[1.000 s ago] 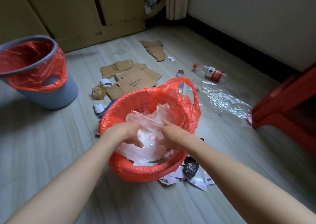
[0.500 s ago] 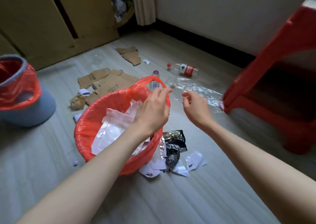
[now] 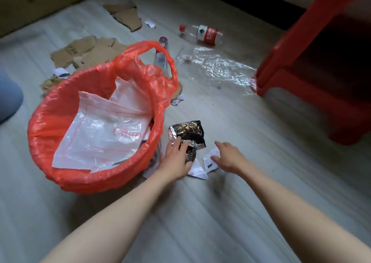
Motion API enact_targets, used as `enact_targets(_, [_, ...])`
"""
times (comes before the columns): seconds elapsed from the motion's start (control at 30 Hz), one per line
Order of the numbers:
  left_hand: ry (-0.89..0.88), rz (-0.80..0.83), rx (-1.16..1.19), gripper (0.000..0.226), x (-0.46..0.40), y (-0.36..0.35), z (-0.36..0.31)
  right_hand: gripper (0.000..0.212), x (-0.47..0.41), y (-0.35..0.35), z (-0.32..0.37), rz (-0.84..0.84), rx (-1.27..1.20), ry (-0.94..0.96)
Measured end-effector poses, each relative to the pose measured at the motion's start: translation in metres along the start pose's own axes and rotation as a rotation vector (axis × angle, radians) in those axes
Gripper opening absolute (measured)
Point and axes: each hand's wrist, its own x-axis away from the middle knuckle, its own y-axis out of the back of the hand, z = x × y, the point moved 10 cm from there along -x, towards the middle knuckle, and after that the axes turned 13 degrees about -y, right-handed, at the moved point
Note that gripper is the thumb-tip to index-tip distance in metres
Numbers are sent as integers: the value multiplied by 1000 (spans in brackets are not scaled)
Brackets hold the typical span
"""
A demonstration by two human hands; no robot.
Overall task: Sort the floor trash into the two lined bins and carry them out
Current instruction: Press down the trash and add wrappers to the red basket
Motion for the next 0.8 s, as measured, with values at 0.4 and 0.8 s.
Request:
enact_targets(0.4, [271,55,51,64,-4,-68,27,32,-11,-38,10,-242,211,83])
enact_targets(0.8, [73,-28,33,56,8,-55,23,30,-17,18,-22,-541,-155,-83])
